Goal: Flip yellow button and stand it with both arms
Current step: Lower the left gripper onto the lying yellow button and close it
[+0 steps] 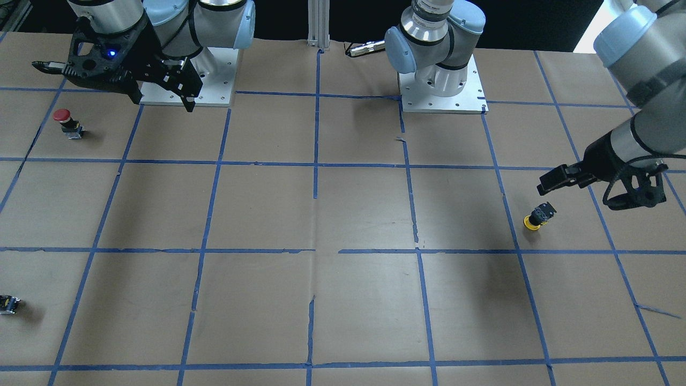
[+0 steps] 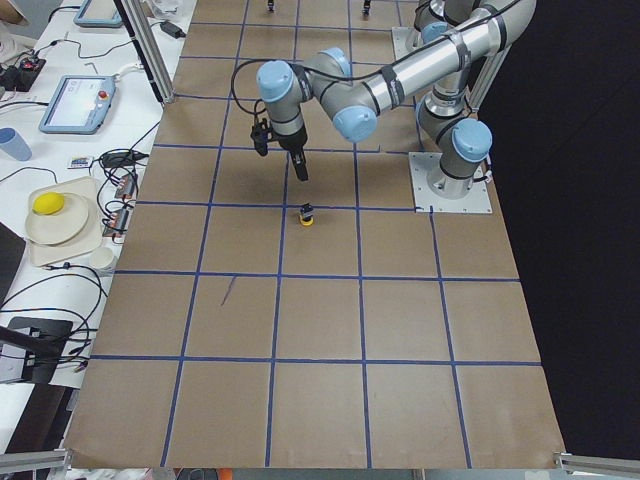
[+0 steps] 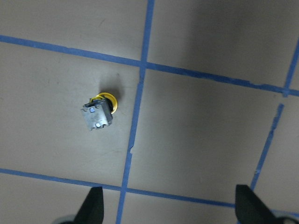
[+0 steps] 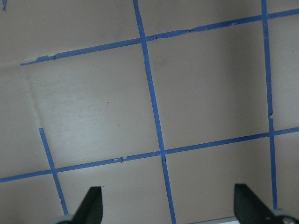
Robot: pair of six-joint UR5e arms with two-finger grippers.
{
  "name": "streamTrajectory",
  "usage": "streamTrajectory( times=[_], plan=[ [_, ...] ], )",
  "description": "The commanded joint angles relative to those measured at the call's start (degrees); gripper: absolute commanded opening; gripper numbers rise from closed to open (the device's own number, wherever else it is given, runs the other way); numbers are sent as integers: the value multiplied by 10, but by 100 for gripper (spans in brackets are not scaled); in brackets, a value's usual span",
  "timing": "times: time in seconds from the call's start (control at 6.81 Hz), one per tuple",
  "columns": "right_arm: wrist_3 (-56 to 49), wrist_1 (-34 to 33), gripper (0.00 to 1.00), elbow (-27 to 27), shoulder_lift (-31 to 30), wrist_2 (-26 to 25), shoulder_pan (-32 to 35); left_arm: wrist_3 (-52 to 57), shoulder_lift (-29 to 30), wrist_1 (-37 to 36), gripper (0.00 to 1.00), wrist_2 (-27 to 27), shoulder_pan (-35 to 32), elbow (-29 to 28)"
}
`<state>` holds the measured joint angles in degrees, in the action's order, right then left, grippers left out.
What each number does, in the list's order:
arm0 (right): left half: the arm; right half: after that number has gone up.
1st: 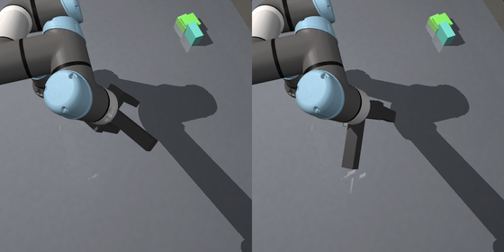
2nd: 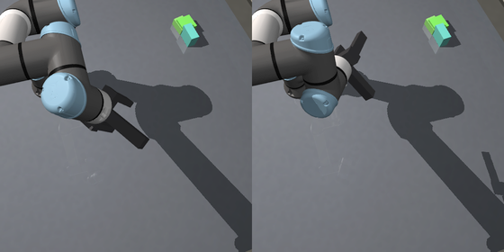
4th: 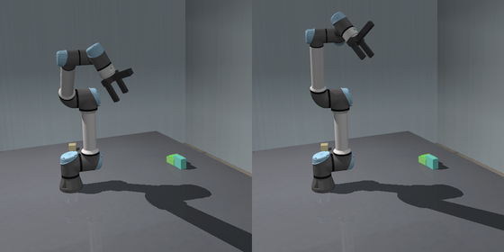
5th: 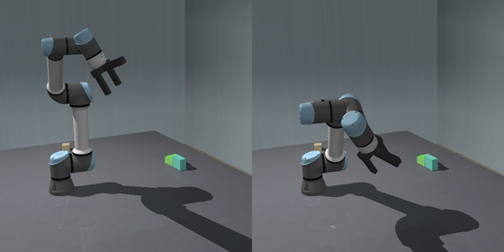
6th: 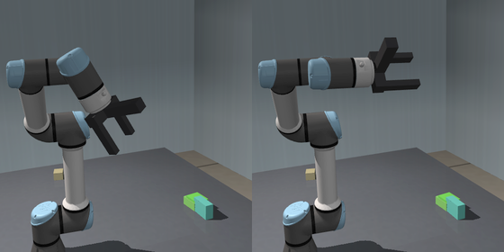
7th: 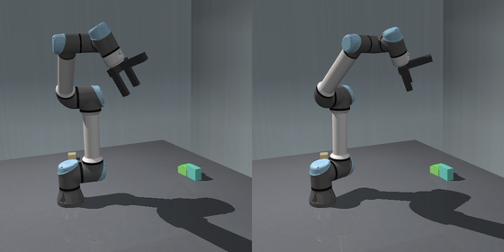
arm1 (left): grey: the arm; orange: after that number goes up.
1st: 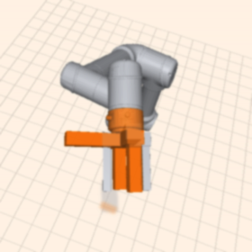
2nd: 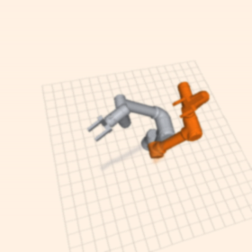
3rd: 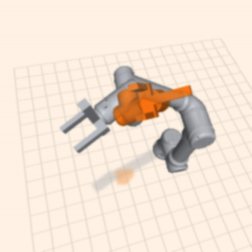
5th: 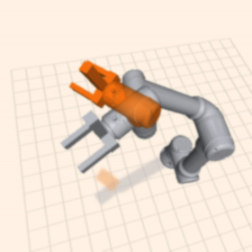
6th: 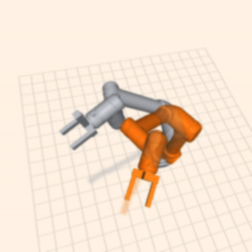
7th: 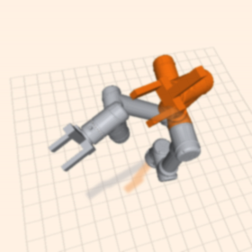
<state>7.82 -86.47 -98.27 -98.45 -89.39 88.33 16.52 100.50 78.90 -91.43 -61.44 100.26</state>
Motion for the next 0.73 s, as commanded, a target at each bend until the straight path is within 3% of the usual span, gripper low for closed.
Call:
streamTrajectory(
  times=[0.0, 0.29, 0.44, 0.59],
  plan=[
    [-2, 1, 100, 0, -1, -1, 0, 23, 57, -78, 96, -12, 30, 50],
    [1, 1, 100, 0, -1, -1, 0, 20, 72, -137, 96, -45, 33, 94],
    [1, 1, 100, -1, -1, -1, 0, 19, 78, -158, 90, -46, 33, 102],
    [4, 1, 100, -1, -1, 1, 0, 17, 76, -159, 67, -45, 33, 102]
  ],
)
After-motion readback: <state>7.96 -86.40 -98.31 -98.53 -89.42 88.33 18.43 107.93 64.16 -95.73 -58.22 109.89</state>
